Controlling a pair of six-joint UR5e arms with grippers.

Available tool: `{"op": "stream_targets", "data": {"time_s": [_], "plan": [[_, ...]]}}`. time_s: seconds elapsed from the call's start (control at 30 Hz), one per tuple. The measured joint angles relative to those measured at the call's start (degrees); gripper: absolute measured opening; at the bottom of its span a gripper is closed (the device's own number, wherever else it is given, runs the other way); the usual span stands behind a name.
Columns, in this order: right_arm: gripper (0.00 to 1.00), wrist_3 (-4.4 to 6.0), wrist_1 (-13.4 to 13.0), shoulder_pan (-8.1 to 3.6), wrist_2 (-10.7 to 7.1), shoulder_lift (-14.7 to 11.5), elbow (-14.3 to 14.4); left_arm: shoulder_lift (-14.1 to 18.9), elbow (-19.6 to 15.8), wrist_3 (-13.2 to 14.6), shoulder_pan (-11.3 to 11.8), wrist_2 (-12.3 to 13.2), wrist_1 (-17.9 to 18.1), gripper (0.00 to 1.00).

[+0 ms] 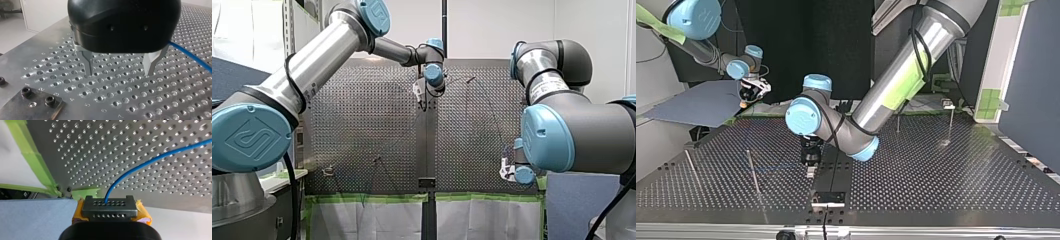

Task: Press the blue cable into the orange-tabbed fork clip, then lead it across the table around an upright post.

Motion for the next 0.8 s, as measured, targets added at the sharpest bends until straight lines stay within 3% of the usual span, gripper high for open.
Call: {"op": "stream_targets", "data": {"time_s": [0.4, 0.8], "plan": [[0.02, -0.3, -1.91, -1.42, -0.39, 2.35, -0.95, 0.0, 0.0, 0.03, 0.02, -0.07, -0.18, 1.0], [0.02, -0.87, -2.19, -1.69, -0.91, 2.96, -1.91, 0.0, -0.01, 0.29, 0.05, -0.15, -1.53, 1.0]]}}
